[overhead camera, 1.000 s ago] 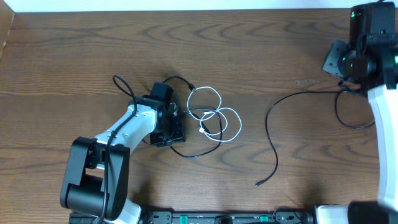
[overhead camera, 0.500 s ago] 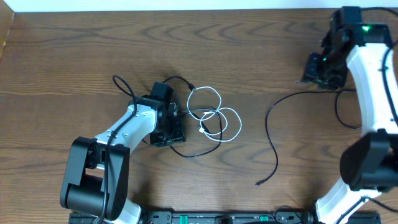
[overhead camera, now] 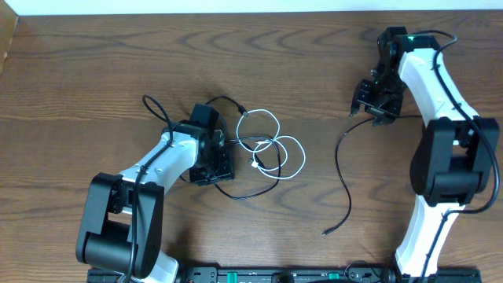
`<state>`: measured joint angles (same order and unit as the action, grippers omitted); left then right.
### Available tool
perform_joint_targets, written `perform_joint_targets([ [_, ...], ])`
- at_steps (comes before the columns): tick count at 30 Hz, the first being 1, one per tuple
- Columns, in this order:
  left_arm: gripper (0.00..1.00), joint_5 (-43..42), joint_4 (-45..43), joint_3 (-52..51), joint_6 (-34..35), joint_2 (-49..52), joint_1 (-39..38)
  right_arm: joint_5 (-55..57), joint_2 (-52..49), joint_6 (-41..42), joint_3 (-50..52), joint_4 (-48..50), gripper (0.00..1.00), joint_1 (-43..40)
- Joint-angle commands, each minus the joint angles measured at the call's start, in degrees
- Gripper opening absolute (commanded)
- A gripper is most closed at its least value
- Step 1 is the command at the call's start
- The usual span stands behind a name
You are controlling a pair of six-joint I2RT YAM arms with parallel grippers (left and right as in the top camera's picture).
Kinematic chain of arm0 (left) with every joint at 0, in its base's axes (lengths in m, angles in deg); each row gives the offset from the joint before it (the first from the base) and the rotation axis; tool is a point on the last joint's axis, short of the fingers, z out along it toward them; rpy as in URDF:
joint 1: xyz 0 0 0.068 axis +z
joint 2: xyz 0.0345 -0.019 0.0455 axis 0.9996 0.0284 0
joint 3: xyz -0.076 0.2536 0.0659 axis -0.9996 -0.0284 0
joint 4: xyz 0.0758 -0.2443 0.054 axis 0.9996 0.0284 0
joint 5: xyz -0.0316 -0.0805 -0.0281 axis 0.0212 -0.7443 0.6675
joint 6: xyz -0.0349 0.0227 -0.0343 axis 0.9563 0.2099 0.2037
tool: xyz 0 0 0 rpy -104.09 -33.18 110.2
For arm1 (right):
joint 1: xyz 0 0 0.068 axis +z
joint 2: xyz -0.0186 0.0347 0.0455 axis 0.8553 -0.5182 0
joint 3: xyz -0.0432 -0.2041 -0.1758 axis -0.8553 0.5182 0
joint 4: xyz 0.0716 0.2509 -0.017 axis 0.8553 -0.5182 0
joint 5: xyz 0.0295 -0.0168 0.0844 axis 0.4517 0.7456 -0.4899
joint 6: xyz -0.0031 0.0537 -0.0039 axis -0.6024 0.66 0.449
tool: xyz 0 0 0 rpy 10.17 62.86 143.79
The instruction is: Untangle cables
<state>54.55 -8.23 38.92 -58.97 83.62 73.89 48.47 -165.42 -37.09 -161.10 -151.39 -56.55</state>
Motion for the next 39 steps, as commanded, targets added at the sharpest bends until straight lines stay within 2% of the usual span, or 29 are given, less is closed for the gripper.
perform_joint_targets([
  [1, 0.46, 0.8, 0.0, -1.4, -0.1, 0.4, -0.1, 1.1, -1.3, 6.0, 0.3, 0.5, 0.56, 1.2],
  [7, 0.46, 0.8, 0.0, -1.4, -0.1, 0.4, -0.1, 10.0, -2.5, 14.2, 0.3, 0.3, 0.51, 2.8],
  [18, 0.46, 0.8, 0.0, -1.4, -0.1, 0.4, -0.1, 15.0, -2.7, 18.9, 0.8, 1.8, 0.50, 7.0],
  [29, 0.46, 0.8, 0.0, -1.4, -0.1, 0.4, -0.1, 14.9, -2.7, 20.7, 7.7, 6.9, 0.49, 7.7],
  [33, 0.46, 0.8, 0.0, -1.4, -0.1, 0.4, -0.1, 14.8, -2.6, 20.2, 7.5, 6.9, 0.19, 7.6],
  [34, 0.46, 0.8, 0.0, -1.4, -0.1, 0.4, -0.1, 14.6, -2.6, 19.5, 7.1, 6.9, 0.04, 7.4],
  [35, 0.46, 0.8, 0.0, -1.4, -0.1, 0.4, -0.1, 14.4, -2.6, 18.6, 6.7, 6.7, 0.01, 7.2],
  [39, 0.46, 0.8, 0.0, -1.4, -0.1, 0.4, -0.1, 14.2, -2.5, 15.7, 2.9, 3.1, 0.01, 5.8],
])
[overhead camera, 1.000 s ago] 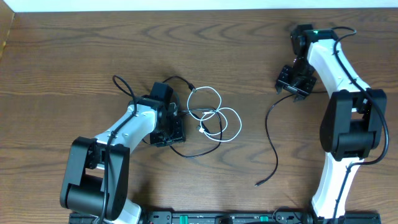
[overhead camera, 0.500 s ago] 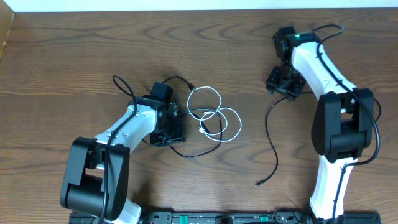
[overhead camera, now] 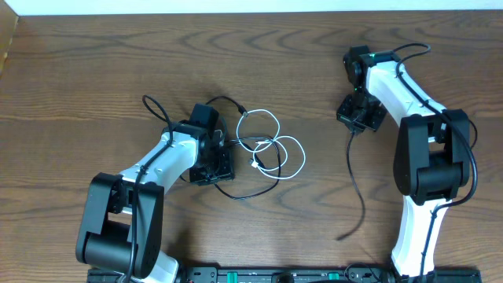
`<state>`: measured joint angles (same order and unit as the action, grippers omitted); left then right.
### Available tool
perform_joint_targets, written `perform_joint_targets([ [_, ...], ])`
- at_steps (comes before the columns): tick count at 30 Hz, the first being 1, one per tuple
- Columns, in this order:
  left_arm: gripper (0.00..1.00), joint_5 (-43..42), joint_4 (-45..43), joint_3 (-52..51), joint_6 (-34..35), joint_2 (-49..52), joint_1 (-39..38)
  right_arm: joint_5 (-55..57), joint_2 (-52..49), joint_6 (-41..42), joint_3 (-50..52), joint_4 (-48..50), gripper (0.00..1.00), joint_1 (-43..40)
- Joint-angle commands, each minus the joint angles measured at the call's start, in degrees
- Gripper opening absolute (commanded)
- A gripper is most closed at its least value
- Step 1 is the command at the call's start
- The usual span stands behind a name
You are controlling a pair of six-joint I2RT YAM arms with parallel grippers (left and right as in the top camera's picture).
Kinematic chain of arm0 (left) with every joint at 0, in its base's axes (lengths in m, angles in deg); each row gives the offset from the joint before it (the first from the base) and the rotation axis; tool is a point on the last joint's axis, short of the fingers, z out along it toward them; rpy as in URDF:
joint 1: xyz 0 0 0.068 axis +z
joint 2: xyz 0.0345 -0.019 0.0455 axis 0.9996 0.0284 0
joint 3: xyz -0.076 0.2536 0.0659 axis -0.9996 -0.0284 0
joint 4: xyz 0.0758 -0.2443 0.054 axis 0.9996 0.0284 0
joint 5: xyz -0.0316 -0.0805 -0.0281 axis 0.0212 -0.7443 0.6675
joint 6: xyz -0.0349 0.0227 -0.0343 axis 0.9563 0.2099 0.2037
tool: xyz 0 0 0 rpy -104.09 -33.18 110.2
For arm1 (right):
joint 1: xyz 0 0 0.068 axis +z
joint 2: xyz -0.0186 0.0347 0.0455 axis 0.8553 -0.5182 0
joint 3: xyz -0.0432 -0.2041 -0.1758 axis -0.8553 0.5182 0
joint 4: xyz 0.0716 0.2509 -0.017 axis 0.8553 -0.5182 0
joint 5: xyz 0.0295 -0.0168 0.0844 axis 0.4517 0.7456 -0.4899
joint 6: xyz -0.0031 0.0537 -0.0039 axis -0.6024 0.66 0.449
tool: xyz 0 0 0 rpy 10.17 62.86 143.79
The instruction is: Untangle cables
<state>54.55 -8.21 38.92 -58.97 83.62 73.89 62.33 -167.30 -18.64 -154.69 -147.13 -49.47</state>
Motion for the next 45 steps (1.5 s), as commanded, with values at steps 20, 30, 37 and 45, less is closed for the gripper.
perform_joint_targets([
  [20, 0.46, 0.8, 0.2, -1.4, -0.1, 0.4, -0.1, 20.2, 15.0, -30.7, -24.1, -10.6, 0.01, -18.6],
  [30, 0.46, 0.8, 1.1, -1.4, -0.1, 0.4, -0.1, 25.3, 15.5, -39.5, -23.7, -10.6, 0.01, -25.7],
  [37, 0.46, 0.8, 1.0, -1.4, -0.1, 0.4, -0.1, 27.2, 15.5, -37.7, -23.7, -10.3, 0.02, -28.5],
  [45, 0.46, 0.8, 1.0, -1.4, -0.1, 0.4, -0.1, 29.0, 15.5, -36.0, -23.7, -9.6, 0.04, -29.7],
])
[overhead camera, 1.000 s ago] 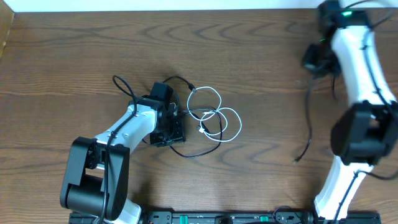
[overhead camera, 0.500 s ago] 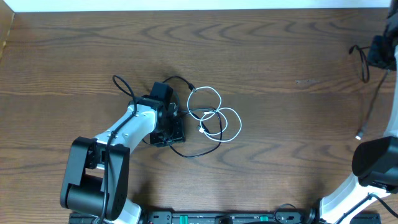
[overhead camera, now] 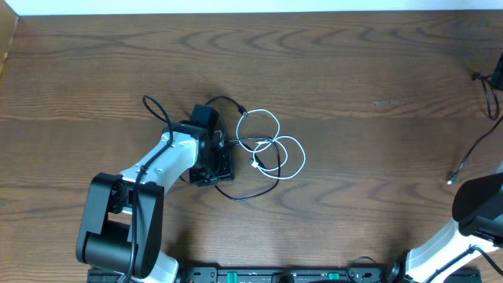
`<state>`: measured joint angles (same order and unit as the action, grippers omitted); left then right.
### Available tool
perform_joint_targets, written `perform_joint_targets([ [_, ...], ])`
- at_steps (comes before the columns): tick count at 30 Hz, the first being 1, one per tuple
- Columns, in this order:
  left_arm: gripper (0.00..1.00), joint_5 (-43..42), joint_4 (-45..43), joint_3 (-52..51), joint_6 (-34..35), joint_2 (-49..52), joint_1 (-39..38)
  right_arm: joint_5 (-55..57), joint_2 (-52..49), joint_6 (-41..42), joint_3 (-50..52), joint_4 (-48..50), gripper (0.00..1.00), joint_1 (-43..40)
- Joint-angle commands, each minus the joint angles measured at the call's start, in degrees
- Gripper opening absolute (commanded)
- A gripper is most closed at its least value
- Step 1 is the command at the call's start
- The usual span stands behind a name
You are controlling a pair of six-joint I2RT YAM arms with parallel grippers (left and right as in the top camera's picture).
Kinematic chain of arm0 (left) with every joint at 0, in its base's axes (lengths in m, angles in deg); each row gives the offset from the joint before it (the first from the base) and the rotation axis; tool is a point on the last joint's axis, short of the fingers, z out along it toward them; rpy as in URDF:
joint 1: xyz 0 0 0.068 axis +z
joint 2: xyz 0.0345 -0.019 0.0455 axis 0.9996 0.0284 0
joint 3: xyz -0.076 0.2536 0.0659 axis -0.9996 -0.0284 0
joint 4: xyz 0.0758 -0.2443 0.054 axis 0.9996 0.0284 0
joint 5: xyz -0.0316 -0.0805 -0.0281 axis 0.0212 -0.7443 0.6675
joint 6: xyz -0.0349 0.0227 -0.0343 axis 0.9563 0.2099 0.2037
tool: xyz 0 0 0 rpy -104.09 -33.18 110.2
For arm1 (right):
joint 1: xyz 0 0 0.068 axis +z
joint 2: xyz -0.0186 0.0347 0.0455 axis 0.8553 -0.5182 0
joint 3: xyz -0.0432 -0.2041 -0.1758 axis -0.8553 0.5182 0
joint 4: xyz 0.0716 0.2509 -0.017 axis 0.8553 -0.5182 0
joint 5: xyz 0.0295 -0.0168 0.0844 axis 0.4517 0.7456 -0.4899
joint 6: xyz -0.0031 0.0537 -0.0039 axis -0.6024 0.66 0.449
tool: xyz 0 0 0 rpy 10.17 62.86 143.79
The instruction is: Untangle cables
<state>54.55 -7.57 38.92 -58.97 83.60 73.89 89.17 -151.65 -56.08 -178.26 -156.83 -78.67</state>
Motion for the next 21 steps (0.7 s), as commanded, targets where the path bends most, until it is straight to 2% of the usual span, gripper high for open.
perform_joint_targets([
  [1, 0.46, 0.8, 0.4, -1.4, -0.1, 0.4, -0.1, 1.3, -0.2, 1.4, -0.2, 0.2, 0.07, -0.5],
  [2, 0.46, 0.8, 0.4, -1.4, -0.1, 0.4, -0.1, -0.7, -0.2, 1.4, -0.2, 0.7, 0.11, -0.5],
  [3, 0.46, 0.8, 0.4, -1.4, -0.1, 0.4, -0.1, -3.7, -0.2, 1.4, -0.2, 1.3, 0.19, -0.5],
  [6, 0.46, 0.8, 0.4, -1.4, -0.1, 0.4, -0.1, -15.6, -0.2, 1.4, -0.2, 2.2, 0.60, -0.5],
  [8, 0.46, 0.8, 0.4, -1.4, -0.1, 0.4, -0.1, -23.6, -0.2, 1.4, -0.2, 2.5, 0.68, -0.5],
  [13, 0.46, 0.8, 0.4, -1.4, -0.1, 0.4, -0.1, -36.9, -0.2, 1.4, -0.2, 2.0, 0.68, 0.2],
  [17, 0.46, 0.8, 0.4, -1.4, -0.1, 0.4, -0.1, -40.5, -0.2, 1.4, -0.2, -0.8, 0.65, 0.4],
  [21, 0.46, 0.8, 0.4, -1.4, -0.1, 0.4, -0.1, -38.4, -0.2, 0.3, 0.2, -5.1, 0.51, 0.6],
])
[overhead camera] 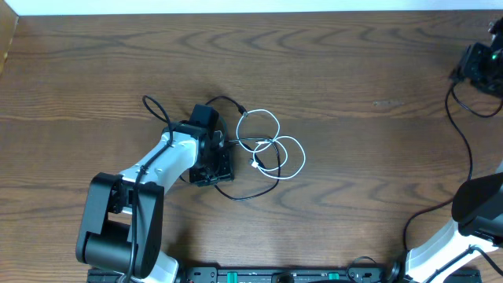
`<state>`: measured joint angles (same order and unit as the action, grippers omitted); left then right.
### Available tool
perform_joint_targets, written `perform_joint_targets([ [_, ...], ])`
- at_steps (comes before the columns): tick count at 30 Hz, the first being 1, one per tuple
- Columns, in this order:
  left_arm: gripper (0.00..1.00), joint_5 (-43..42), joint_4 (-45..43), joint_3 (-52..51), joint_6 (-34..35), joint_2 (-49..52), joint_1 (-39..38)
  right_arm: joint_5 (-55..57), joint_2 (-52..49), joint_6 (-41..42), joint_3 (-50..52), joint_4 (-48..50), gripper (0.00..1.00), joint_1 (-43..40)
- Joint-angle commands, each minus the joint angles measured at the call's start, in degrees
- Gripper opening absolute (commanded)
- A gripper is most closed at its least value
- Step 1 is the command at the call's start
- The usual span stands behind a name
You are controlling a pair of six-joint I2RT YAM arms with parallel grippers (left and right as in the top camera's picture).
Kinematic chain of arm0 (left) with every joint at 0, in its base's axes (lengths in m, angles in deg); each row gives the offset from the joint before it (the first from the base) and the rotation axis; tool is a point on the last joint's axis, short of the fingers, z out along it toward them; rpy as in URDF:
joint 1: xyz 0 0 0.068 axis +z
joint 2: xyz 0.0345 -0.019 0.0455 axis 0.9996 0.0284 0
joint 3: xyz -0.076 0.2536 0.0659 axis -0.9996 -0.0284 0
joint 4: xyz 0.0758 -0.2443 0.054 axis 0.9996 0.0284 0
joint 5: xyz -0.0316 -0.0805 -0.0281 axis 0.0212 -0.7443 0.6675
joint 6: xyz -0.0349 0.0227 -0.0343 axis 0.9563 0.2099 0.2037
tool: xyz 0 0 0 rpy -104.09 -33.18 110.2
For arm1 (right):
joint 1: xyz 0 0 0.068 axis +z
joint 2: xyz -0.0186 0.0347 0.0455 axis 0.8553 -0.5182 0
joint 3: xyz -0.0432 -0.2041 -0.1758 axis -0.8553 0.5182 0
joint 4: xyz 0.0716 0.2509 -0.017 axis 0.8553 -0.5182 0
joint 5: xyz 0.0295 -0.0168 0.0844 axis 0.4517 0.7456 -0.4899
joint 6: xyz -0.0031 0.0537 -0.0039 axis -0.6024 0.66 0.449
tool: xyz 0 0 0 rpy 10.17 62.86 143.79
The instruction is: Untangle cables
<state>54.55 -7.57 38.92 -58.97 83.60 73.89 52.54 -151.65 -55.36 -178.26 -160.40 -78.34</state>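
Note:
A tangle of white cable loops [277,148] and a thin black cable [245,194] lies mid-table. My left gripper [217,161] rests low at the tangle's left edge, on top of the black cable. Its fingers are hidden under its own body. A second, separate black cable [470,153] hangs from my right gripper [476,67] at the far right edge, well away from the tangle. It trails down toward the front right, and the right gripper is shut on its upper end.
The brown wooden table [354,47] ends at a pale strip along the far edge. The left arm's white links [149,169] stretch from the front left toward the tangle. The right arm's base [471,216] stands at the front right corner.
My right gripper has come back into view at the far right edge, a little higher in the picture. The black cable now hangs longer below it. The left arm and the tangle are unchanged.
The right gripper first held one end of a loose black cable at the right of the table, then slightly further left. Later it was almost out of view at the right edge with the cable. The left gripper stayed at the tangle throughout.

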Motion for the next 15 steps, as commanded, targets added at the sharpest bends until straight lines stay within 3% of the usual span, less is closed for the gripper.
perform_joint_targets([
  [1, 0.46, 0.8, 0.4, -1.4, -0.1, 0.4, -0.1, -1.0, -0.2, -0.4, 0.4, -2.7, 0.46, 0.3],
  [3, 0.46, 0.8, 0.4, -1.4, -0.1, 0.4, -0.1, 0.1, -0.2, 0.7, 1.1, -4.5, 0.39, 0.2],
  [10, 0.46, 0.8, 0.4, -1.4, -0.1, 0.4, -0.1, 0.6, -0.2, 3.8, 7.5, -6.9, 0.42, -0.1],
  [15, 0.46, 0.8, 0.4, -1.4, -0.1, 0.4, -0.1, 0.5, -0.2, 5.2, 14.3, -6.4, 0.38, -0.3],
])
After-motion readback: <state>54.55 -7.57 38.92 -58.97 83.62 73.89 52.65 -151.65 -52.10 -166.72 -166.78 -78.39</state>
